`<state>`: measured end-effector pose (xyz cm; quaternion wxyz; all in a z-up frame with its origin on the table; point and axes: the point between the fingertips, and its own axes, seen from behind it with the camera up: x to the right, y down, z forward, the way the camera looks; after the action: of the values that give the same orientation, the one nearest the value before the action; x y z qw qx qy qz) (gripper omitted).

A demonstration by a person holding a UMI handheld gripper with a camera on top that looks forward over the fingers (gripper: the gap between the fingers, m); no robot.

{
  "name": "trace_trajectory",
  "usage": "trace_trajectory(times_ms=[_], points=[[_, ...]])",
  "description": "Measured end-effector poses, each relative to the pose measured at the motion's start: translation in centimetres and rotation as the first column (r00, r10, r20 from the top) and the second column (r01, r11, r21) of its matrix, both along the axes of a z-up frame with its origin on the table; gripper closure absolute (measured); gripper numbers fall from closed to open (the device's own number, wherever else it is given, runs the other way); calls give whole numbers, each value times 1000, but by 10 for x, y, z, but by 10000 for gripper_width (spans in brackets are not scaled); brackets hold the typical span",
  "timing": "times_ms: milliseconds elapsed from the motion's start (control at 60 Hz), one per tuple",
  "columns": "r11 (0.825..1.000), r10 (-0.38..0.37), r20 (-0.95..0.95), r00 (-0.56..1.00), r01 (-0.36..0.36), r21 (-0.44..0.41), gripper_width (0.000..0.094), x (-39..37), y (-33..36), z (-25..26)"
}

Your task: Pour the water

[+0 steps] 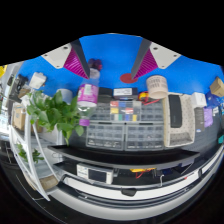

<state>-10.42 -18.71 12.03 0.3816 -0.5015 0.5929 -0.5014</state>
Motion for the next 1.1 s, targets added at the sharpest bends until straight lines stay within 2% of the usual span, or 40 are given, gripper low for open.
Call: trace_trajectory(times_ms=[83,183,483,617,633,650,683,783,883,900,917,1100], points=[[998,-53,15,999,53,-31,72,-1,-35,-5],[997,-76,35,997,77,-26,74,14,-61,-6],[999,-47,82,996,48,-2,83,92,-101,-1],[999,-43,94,995,43,-3,214,112,-109,4],[999,-40,95,995,41,-4,285,114,-109,5],[999,-35,96,995,36,-4,287,116,-108,5],[1000,-27,94,995,27,-3,394,118,-105,4],[1000,-11,99,995,13,-21,437,120,-99,4],[998,15,107,994,-8,-64,532,121,-93,5],[998,16,106,994,-9,-66,524,121,-93,4],[998,15,101,995,-8,-70,558,120,-93,6],[997,23,91,996,-16,-71,578,122,-91,4]])
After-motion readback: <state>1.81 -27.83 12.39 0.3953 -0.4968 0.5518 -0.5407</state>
